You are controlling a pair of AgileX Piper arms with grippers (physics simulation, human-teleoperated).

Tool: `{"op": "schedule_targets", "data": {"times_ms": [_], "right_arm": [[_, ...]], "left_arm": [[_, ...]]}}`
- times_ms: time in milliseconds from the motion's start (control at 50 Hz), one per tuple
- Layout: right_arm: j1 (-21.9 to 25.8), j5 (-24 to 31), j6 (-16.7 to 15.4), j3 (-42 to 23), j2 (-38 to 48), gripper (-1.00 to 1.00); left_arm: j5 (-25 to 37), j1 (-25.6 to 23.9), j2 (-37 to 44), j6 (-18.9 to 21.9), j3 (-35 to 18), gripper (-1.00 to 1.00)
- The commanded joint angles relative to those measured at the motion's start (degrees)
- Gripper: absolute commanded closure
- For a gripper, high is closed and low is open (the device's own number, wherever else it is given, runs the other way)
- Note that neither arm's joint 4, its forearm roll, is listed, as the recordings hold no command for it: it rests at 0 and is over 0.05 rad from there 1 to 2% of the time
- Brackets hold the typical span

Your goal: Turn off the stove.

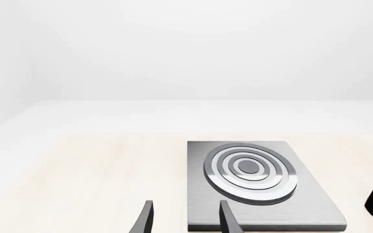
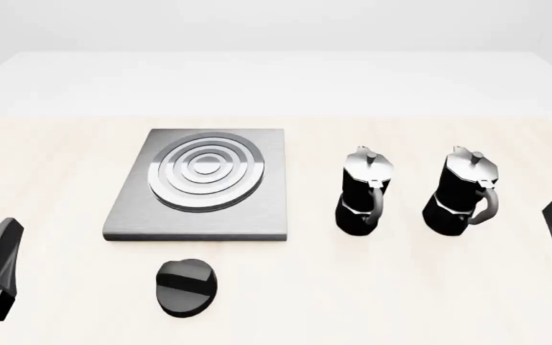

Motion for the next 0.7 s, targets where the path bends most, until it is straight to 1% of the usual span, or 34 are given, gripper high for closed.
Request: {"op": "schedule_targets", "data": {"times_ms": [20, 40, 80, 100, 120, 140, 160, 200, 260, 280, 300, 360, 380, 440, 480, 500, 520, 540, 560, 600, 640, 660, 700], "right_arm": [[8.15, 4.71, -5.16, -4.8, 1.38, -1.0], [10.07, 5.39, -5.65, -5.5, 2.07, -1.0], [11.61, 6.06, -6.63, -6.45, 2.69, -1.0], [13.77, 6.08, -6.9, -7.63, 4.44, -1.0], [14.67, 4.82, -6.51, -8.24, 6.6, -1.0], [17.84, 1.33, -9.84, -9.28, 11.1, -1.0], [18.76, 0.46, -9.94, -9.84, 12.77, -1.0], [20.39, -0.44, -9.15, -11.35, 15.91, -1.0], [22.86, -1.99, -10.66, -12.11, 19.31, -1.0], [23.55, -2.21, -10.72, -12.53, 20.41, -1.0], [24.49, -2.21, -10.05, -13.4, 22.05, -1.0], [25.68, -2.38, -10.1, -14.27, 23.63, -1.0], [26.13, -2.09, -8.72, -15.21, 24.98, -1.0], [27.23, -2.31, -9.18, -16.16, 26.84, -1.0], [28.69, -2.41, -8.82, -16.92, 29.02, -1.0], [28.9, -2.73, -9.7, -16.98, 29.38, -1.0], [28.9, -2.74, -9.7, -16.98, 29.39, -1.0], [29.78, -2.92, -10.37, -17.05, 30.18, -1.0], [30.43, -2.82, -10.4, -17.34, 30.88, -1.0], [31.32, -2.37, -9.67, -18.24, 32.61, -1.0], [31.83, -2.24, -9.76, -18.88, 33.87, -1.0], [32.39, -1.85, -8.79, -19.4, 34.77, -1.0], [33.74, -1.34, -8.31, -20.39, 36.8, -1.0]], "left_arm": [[0.0, 0.0, 0.0, 0.0, 0.0, -1.0], [0.0, 0.0, 0.0, 0.0, 0.0, -1.0], [0.0, 0.0, 0.0, 0.0, 0.0, -1.0], [0.0, 0.0, 0.0, 0.0, 0.0, -1.0], [0.0, 0.0, 0.0, 0.0, 0.0, -1.0], [0.0, 0.0, 0.0, 0.0, 0.0, -1.0], [0.0, 0.0, 0.0, 0.0, 0.0, -1.0], [0.0, 0.0, 0.0, 0.0, 0.0, -1.0], [0.0, 0.0, 0.0, 0.0, 0.0, -1.0], [0.0, 0.0, 0.0, 0.0, 0.0, -1.0], [0.0, 0.0, 0.0, 0.0, 0.0, -1.0], [0.0, 0.0, 0.0, 0.0, 0.0, -1.0], [0.0, 0.0, 0.0, 0.0, 0.0, -1.0], [0.0, 0.0, 0.0, 0.0, 0.0, -1.0], [0.0, 0.0, 0.0, 0.0, 0.0, -1.0], [0.0, 0.0, 0.0, 0.0, 0.0, -1.0], [0.0, 0.0, 0.0, 0.0, 0.0, -1.0], [0.0, 0.0, 0.0, 0.0, 0.0, -1.0], [0.0, 0.0, 0.0, 0.0, 0.0, -1.0], [0.0, 0.0, 0.0, 0.0, 0.0, -1.0], [0.0, 0.0, 0.0, 0.0, 0.0, -1.0], [0.0, 0.0, 0.0, 0.0, 0.0, -1.0], [0.0, 0.0, 0.0, 0.0, 0.0, -1.0]]}}
